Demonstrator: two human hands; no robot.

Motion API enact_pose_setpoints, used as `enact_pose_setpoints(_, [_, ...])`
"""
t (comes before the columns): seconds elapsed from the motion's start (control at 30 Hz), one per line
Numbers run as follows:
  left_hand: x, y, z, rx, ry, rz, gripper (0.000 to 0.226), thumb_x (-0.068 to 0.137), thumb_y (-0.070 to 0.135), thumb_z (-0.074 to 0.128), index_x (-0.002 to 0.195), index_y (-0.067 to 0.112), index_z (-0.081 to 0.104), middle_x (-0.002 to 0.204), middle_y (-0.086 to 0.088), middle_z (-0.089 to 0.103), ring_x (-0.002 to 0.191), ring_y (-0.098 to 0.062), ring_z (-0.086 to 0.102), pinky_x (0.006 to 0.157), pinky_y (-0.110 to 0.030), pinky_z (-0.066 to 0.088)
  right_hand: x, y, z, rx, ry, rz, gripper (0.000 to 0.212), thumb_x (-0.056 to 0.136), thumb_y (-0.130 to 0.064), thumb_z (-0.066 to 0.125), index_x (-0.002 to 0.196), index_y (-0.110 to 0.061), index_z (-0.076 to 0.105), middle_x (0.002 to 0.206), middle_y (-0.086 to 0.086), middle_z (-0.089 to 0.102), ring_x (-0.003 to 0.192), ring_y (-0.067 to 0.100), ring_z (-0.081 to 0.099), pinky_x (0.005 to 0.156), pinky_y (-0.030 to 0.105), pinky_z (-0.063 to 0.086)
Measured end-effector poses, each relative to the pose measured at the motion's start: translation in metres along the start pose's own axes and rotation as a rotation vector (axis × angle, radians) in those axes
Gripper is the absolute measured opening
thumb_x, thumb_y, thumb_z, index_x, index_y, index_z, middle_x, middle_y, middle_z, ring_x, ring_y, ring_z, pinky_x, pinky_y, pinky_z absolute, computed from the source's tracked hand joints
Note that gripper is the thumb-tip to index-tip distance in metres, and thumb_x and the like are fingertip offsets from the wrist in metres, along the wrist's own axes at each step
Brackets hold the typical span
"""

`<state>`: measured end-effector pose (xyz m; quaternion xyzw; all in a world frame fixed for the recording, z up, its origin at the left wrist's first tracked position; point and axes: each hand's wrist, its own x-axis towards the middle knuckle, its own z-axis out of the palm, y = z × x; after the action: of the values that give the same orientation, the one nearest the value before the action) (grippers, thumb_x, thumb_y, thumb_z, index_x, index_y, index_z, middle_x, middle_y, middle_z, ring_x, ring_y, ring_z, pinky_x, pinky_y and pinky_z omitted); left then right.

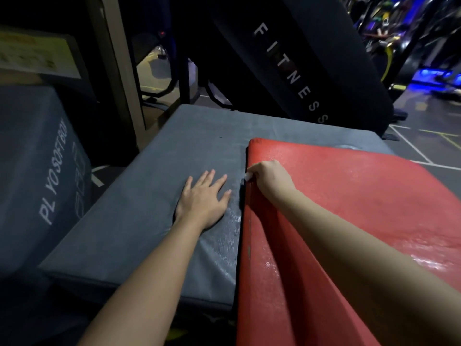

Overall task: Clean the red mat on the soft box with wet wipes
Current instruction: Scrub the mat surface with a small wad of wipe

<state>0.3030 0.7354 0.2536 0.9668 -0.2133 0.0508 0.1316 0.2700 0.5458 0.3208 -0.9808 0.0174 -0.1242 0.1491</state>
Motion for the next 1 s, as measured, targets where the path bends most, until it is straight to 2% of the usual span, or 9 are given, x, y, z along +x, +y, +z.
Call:
enact_pose_setpoints(0.1, [-0.002, 0.001, -0.003, -0.014, 0.001, 0.000, 0.061, 0.103, 0.062, 0.024, 0.160, 0.041, 0.025, 0.170, 0.006, 0.014, 0.157, -0.010, 0.007, 0.127, -0.046, 0.003, -0.017, -0.005, 0.003, -0.062, 0.025, -0.083, 0.030, 0.082, -0.015, 0.051, 0.086, -0.026, 0.078, 0.093, 0.000, 0.071, 0.092, 0.027, 0.061, 0.083, 0.039, 0.049])
enact_pose_setpoints(0.17, [-0.002, 0.002, -0.005, -0.019, -0.001, 0.002, 0.060, 0.103, 0.061, 0.025, 0.160, 0.040, 0.025, 0.170, 0.005, 0.014, 0.157, -0.010, 0.008, 0.127, -0.046, 0.002, -0.044, -0.009, 0.002, -0.042, 0.052, -0.166, 0.033, 0.082, -0.021, 0.047, 0.088, -0.027, 0.079, 0.092, 0.000, 0.065, 0.088, 0.025, 0.057, 0.084, 0.037, 0.045])
enact_pose_setpoints(0.33, [-0.002, 0.003, -0.004, -0.019, -0.018, -0.002, 0.061, 0.103, 0.060, 0.023, 0.160, 0.039, 0.023, 0.171, 0.005, 0.013, 0.157, -0.011, 0.006, 0.127, -0.047, 0.000, -0.102, -0.022, -0.008, 0.049, 0.023, -0.314, 0.030, 0.088, -0.005, 0.057, 0.099, -0.024, 0.078, 0.095, 0.001, 0.056, 0.088, 0.020, 0.046, 0.080, 0.027, 0.041])
enact_pose_setpoints(0.47, [-0.001, 0.002, -0.003, -0.009, -0.022, 0.003, 0.062, 0.103, 0.060, 0.024, 0.160, 0.038, 0.023, 0.171, 0.004, 0.013, 0.157, -0.012, 0.007, 0.127, -0.047, 0.001, -0.061, -0.010, -0.002, 0.019, 0.041, -0.290, 0.027, 0.088, -0.009, 0.061, 0.091, -0.029, 0.079, 0.090, -0.003, 0.049, 0.086, 0.025, 0.049, 0.081, 0.031, 0.040])
enact_pose_setpoints(0.57, [-0.003, 0.002, -0.005, -0.004, -0.020, 0.002, 0.062, 0.103, 0.061, 0.023, 0.160, 0.038, 0.023, 0.171, 0.003, 0.014, 0.157, -0.012, 0.007, 0.127, -0.048, 0.002, -0.027, -0.004, 0.002, -0.006, 0.107, -0.201, 0.021, 0.087, -0.010, 0.063, 0.090, -0.022, 0.080, 0.086, 0.006, 0.057, 0.087, 0.032, 0.053, 0.081, 0.038, 0.038])
enact_pose_setpoints(0.67, [-0.003, 0.001, -0.007, -0.003, -0.027, 0.005, 0.062, 0.103, 0.061, 0.023, 0.160, 0.038, 0.023, 0.171, 0.003, 0.014, 0.157, -0.012, 0.007, 0.127, -0.048, 0.002, -0.030, -0.010, -0.002, 0.014, 0.062, -0.168, 0.024, 0.082, -0.010, 0.057, 0.087, -0.017, 0.080, 0.084, 0.009, 0.062, 0.087, 0.031, 0.058, 0.083, 0.040, 0.041])
enact_pose_setpoints(0.73, [-0.002, 0.002, -0.006, -0.013, -0.028, 0.009, 0.061, 0.103, 0.060, 0.024, 0.160, 0.038, 0.023, 0.171, 0.003, 0.014, 0.157, -0.012, 0.007, 0.127, -0.048, 0.001, -0.054, -0.020, -0.009, 0.052, 0.007, -0.217, 0.026, 0.079, -0.006, 0.057, 0.087, -0.016, 0.080, 0.087, 0.010, 0.063, 0.085, 0.029, 0.060, 0.083, 0.035, 0.044])
enact_pose_setpoints(0.87, [-0.001, 0.002, -0.006, -0.006, -0.042, 0.002, 0.061, 0.104, 0.059, 0.024, 0.160, 0.037, 0.023, 0.171, 0.003, 0.013, 0.157, -0.012, 0.007, 0.126, -0.048, 0.002, -0.128, -0.034, -0.027, 0.129, -0.105, -0.301, 0.032, 0.082, 0.002, 0.062, 0.094, -0.023, 0.079, 0.092, -0.001, 0.065, 0.088, 0.011, 0.057, 0.082, 0.014, 0.036])
enact_pose_setpoints(1.0, [-0.007, 0.004, -0.013, -0.072, -0.020, 0.017, 0.057, 0.106, 0.052, 0.029, 0.159, 0.032, 0.032, 0.170, 0.001, 0.018, 0.157, -0.014, 0.011, 0.127, -0.048, 0.005, -0.158, -0.034, -0.029, 0.165, -0.097, -0.253, 0.031, 0.085, -0.002, 0.067, 0.100, -0.026, 0.079, 0.093, -0.004, 0.062, 0.085, 0.011, 0.060, 0.081, 0.014, 0.042])
